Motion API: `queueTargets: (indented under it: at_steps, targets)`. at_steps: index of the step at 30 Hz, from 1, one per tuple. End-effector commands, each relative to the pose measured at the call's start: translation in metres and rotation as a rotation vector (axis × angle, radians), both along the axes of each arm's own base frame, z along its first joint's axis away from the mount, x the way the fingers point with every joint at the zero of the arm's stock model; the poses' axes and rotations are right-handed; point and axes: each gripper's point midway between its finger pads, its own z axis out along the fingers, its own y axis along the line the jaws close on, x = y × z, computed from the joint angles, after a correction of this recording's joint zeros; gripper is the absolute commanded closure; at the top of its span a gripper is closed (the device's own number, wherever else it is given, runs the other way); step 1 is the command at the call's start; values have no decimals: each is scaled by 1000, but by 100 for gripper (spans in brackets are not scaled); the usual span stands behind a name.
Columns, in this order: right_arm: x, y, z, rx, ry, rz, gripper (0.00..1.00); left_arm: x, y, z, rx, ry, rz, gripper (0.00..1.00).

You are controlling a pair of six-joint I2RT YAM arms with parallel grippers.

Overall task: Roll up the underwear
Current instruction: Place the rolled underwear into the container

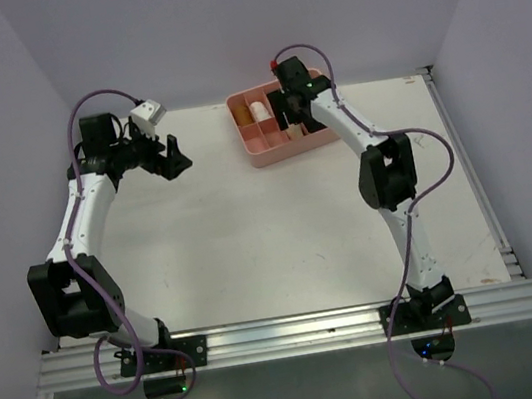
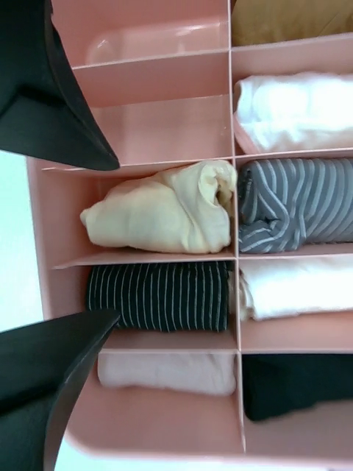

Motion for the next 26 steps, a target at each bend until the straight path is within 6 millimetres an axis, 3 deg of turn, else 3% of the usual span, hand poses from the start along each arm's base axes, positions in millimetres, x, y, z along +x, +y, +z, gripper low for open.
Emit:
queueTargets:
  at_steps: [1, 5, 9, 12, 13, 14, 15, 16, 19, 20, 22, 23, 26]
  targets:
    - [-4, -11, 108, 59, -186, -17, 18, 10, 2, 23, -3, -75, 20, 0]
    - [-27, -9, 135, 126, -202, 9, 3, 16, 3, 19, 28, -58, -11, 0]
    - [-58, -9, 158, 219, -226, 17, 1, 15, 0, 17, 24, -49, -39, 0]
    - [-93, -10, 159, 288, -213, 45, 1, 13, 0, 13, 38, -32, -28, 0]
    - [-102, -9, 155, 301, -200, 54, 1, 11, -1, 6, 36, -12, -22, 0]
    - [-119, -11, 132, 308, -141, 59, 1, 9, -1, 5, 37, -8, -17, 0]
    - [-133, -14, 142, 329, -163, 64, 1, 7, 0, 1, 42, 5, -9, 0]
    - [-152, -20, 115, 320, -100, 56, 1, 1, 0, -8, 42, 36, -4, 0]
    - [-187, -30, 113, 344, -112, 67, 1, -14, 3, -29, 57, 93, 10, 0]
    - [-203, -36, 89, 328, -62, 60, 1, -19, 3, -32, 63, 100, 11, 0]
    - [-223, -44, 92, 334, -81, 68, 1, -31, 5, -49, 74, 138, 9, 0]
    - [-234, -48, 80, 325, -57, 66, 1, -35, 5, -49, 75, 137, 6, 0]
    - [-252, -52, 76, 333, -51, 92, 1, -46, 3, -55, 66, 150, 3, 0]
